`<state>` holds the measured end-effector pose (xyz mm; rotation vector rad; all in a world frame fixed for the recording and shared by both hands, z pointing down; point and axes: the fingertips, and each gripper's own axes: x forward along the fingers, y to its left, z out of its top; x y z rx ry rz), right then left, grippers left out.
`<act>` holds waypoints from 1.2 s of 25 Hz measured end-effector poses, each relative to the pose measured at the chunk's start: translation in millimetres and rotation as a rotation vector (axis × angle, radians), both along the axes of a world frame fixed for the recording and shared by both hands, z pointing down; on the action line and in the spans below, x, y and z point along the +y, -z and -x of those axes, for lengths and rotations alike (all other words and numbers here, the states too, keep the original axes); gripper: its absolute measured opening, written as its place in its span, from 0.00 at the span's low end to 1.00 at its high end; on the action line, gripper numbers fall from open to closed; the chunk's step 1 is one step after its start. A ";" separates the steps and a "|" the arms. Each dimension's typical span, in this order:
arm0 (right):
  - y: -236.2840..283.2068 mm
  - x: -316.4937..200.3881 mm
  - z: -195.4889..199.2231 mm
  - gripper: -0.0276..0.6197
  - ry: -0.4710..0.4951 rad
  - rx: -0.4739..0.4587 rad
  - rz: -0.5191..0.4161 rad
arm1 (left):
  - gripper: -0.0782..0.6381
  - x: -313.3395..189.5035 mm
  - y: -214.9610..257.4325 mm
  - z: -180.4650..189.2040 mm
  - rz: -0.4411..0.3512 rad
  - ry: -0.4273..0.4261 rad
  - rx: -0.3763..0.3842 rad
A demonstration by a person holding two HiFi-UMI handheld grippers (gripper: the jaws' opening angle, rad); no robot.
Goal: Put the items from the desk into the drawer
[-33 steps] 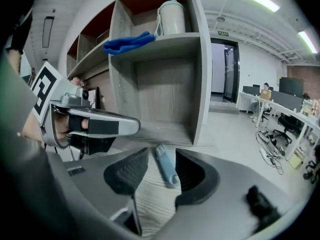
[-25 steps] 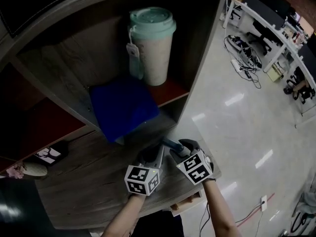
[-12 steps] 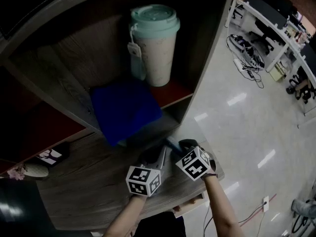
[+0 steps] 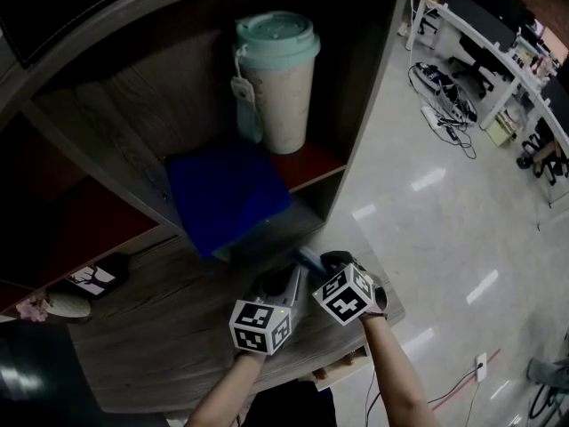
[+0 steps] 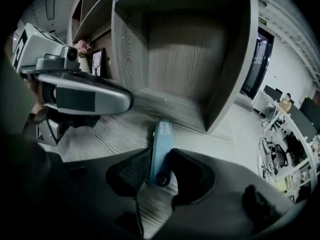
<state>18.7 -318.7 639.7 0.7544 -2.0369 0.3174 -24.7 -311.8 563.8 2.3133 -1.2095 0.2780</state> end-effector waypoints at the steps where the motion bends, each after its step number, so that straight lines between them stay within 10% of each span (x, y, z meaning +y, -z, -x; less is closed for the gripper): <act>1: 0.2 -0.5 0.1 0.26 -0.001 0.006 -0.004 | 0.12 1.0 -0.2 -0.7 0.002 -0.001 0.000; 30: 58.8 62.9 -26.1 0.25 -0.145 -0.088 -0.099 | 0.12 70.0 33.2 -26.2 -0.033 -0.065 0.008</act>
